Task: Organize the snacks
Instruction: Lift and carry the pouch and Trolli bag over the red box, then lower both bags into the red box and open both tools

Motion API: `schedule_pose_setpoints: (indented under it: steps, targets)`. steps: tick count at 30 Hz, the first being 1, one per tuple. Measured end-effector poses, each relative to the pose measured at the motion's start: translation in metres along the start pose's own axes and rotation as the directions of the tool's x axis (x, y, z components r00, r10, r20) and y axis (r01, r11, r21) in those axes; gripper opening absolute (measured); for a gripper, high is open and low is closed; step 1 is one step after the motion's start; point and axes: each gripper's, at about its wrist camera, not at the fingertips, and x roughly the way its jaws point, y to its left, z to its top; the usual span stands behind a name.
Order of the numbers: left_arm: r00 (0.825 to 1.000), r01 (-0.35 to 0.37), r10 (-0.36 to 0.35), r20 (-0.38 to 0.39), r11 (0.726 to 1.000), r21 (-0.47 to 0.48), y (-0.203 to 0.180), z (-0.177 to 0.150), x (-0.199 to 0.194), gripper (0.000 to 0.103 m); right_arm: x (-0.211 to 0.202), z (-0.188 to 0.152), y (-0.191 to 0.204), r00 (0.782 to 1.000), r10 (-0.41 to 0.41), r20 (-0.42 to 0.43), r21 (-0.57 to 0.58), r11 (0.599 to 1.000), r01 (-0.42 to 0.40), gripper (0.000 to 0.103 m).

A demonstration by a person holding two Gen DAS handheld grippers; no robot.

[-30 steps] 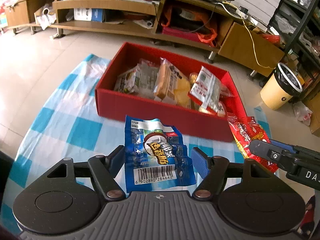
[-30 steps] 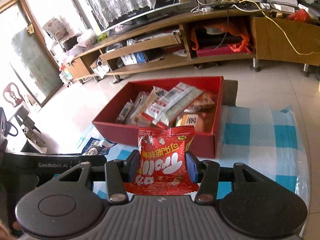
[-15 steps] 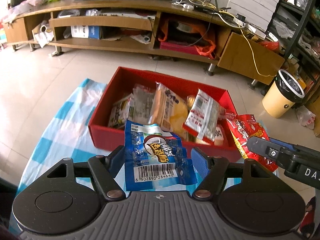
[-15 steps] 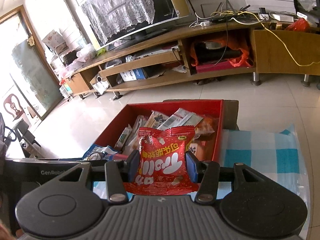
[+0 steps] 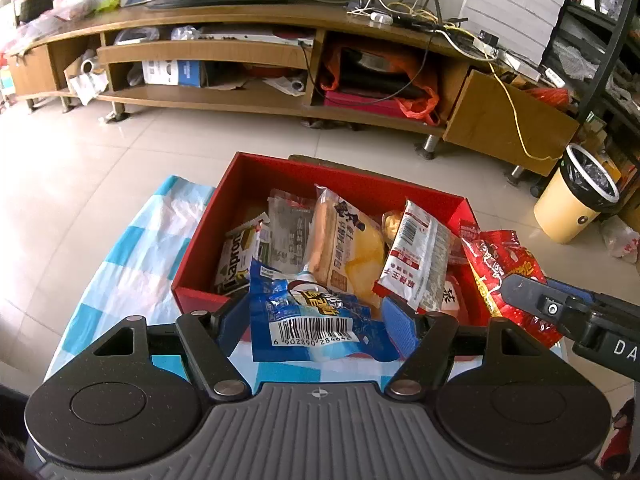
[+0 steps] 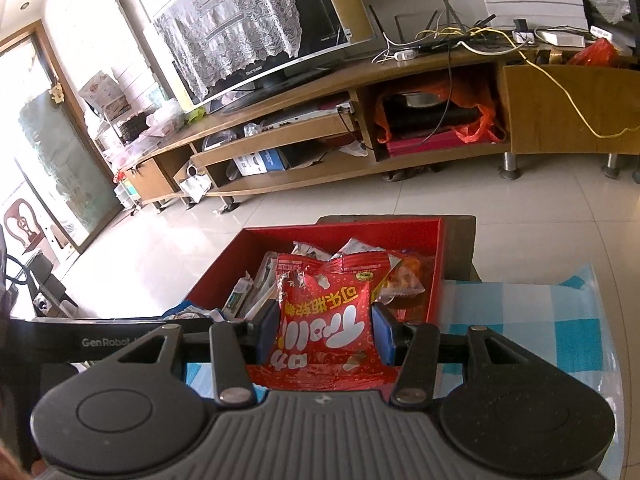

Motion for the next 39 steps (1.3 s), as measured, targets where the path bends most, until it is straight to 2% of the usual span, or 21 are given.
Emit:
schedule_pose_setpoints:
  steps: [9, 19, 39]
  targets:
    - [1.000, -0.016, 0.016, -0.001, 1.000, 0.014, -0.004, 0.012, 0.018, 0.077, 0.022, 0.010, -0.007, 1.000, -0.011, -0.006, 0.011, 1.000, 0.011, 0.047]
    - [0.999, -0.042, 0.042, -0.017, 0.999, 0.014, -0.002, 0.020, 0.042, 0.077, 0.048, 0.009, -0.004, 0.998, -0.023, -0.050, 0.002, 1.000, 0.023, 0.047]
    - [0.994, -0.104, 0.106, -0.038, 0.993, 0.061, -0.007, 0.021, 0.071, 0.077, 0.080, 0.011, -0.003, 0.995, -0.066, -0.070, -0.048, 0.997, 0.063, 0.048]
